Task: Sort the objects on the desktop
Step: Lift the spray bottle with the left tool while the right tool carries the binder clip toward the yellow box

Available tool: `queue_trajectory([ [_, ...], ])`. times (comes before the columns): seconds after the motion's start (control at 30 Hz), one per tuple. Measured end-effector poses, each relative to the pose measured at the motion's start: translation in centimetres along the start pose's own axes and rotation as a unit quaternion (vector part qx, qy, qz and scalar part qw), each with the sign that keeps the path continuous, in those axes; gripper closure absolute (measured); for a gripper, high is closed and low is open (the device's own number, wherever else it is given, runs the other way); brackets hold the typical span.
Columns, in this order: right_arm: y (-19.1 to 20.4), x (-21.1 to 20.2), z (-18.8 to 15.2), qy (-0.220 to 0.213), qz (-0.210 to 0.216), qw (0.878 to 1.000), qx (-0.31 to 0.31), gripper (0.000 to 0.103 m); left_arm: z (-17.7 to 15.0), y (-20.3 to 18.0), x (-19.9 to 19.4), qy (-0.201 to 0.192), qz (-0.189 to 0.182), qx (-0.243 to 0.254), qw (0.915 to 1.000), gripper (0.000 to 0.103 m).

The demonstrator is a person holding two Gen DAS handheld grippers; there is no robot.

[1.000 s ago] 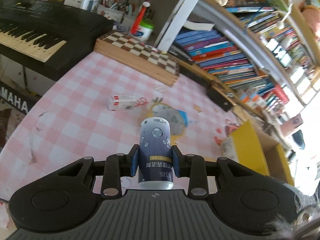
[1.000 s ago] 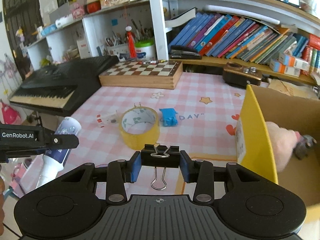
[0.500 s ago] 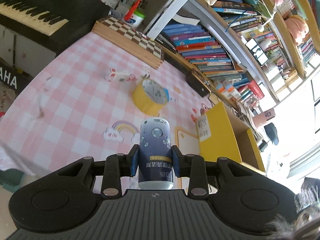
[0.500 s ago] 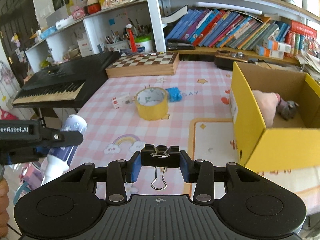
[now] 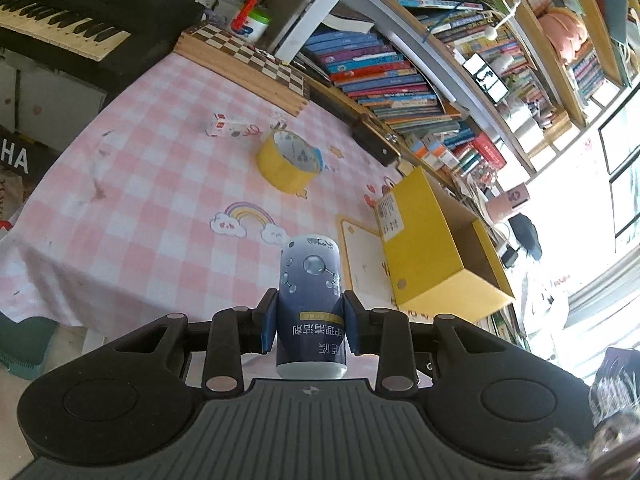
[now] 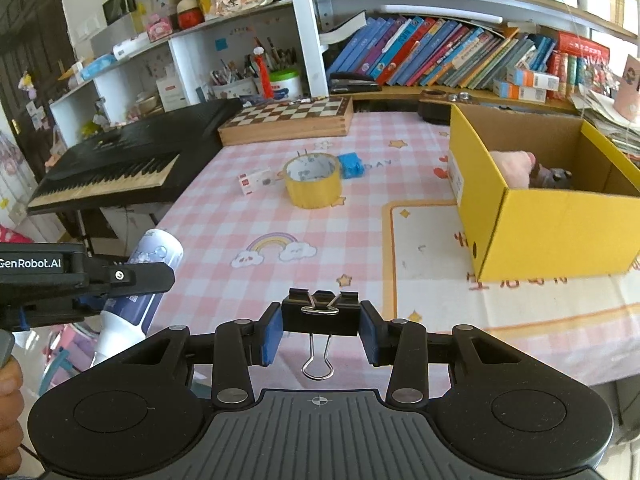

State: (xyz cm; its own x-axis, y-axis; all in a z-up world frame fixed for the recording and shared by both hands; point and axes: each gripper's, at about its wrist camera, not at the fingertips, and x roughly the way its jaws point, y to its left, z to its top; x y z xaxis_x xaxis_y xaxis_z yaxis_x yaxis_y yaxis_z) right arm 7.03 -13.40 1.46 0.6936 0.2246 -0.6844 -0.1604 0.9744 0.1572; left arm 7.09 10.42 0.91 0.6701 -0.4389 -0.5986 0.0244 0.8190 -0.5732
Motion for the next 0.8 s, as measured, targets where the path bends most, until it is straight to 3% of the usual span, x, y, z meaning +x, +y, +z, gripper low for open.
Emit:
queue_trajectory([
  [0.8, -2.3, -4.1, -4.4, -0.002, -0.059, 0.996, 0.064, 0.063, -3.1, -2.5, 1.7, 0.072, -0.052, 0.047, 0.9949, 0.073],
])
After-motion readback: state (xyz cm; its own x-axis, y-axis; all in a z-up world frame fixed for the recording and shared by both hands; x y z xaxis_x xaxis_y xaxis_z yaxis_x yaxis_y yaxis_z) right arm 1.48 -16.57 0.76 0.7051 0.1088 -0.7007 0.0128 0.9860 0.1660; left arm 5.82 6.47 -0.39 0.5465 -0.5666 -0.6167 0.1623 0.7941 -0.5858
